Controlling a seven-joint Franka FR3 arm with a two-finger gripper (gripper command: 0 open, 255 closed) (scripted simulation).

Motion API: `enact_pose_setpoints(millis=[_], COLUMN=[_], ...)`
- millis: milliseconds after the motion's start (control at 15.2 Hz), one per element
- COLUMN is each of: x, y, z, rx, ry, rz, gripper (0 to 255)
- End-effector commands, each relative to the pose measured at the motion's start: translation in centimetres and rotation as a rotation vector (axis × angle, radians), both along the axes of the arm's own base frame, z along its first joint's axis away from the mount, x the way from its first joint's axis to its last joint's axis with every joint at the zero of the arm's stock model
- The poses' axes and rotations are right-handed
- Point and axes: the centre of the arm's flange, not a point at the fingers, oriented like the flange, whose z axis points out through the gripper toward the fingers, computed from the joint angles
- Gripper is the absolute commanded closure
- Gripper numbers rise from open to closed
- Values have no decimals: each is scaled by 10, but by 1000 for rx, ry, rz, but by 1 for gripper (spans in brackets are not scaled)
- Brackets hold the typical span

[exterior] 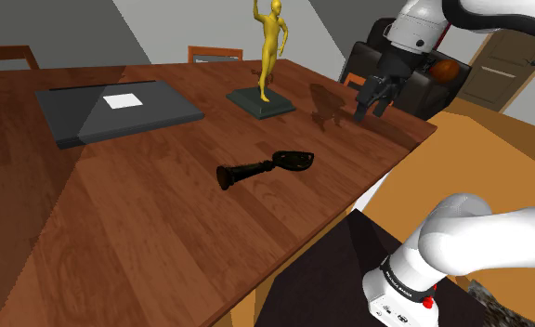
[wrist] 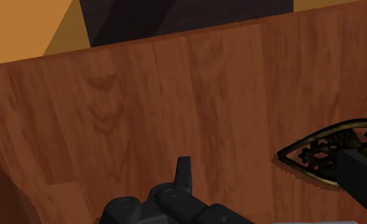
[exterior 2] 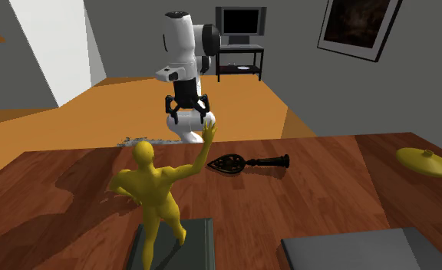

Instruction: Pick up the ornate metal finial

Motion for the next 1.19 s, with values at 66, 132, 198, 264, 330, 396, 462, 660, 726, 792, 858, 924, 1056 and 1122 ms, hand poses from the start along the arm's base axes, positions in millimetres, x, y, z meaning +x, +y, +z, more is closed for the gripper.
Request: enact_pose_setpoints(millis=[66,132,198,264,330,396,462,660,726,792,858,924,1056,1122], x=[12,24,36,47,57,67,76,98,103,108,112,114,117,116], y=[5,11,17,25,33,42,52,85,96,109,121,134,161,174], z=[-4,-8,-12,-16,-20,-24,-29,-42,-46,-50,-55,-59,-68,-72], rx=[0,1,1,1,2,2,2,3,3,4,4,4,5,5], ry=[5,10,14,19,24,29,33,48,52,57,62,67,76,81], rz=[76,152,227,303,379,455,531,758,834,910,985,1061,1213,1289], gripper=[0,0,0,0,0,0,0,0,0,0,0,0,0,0])
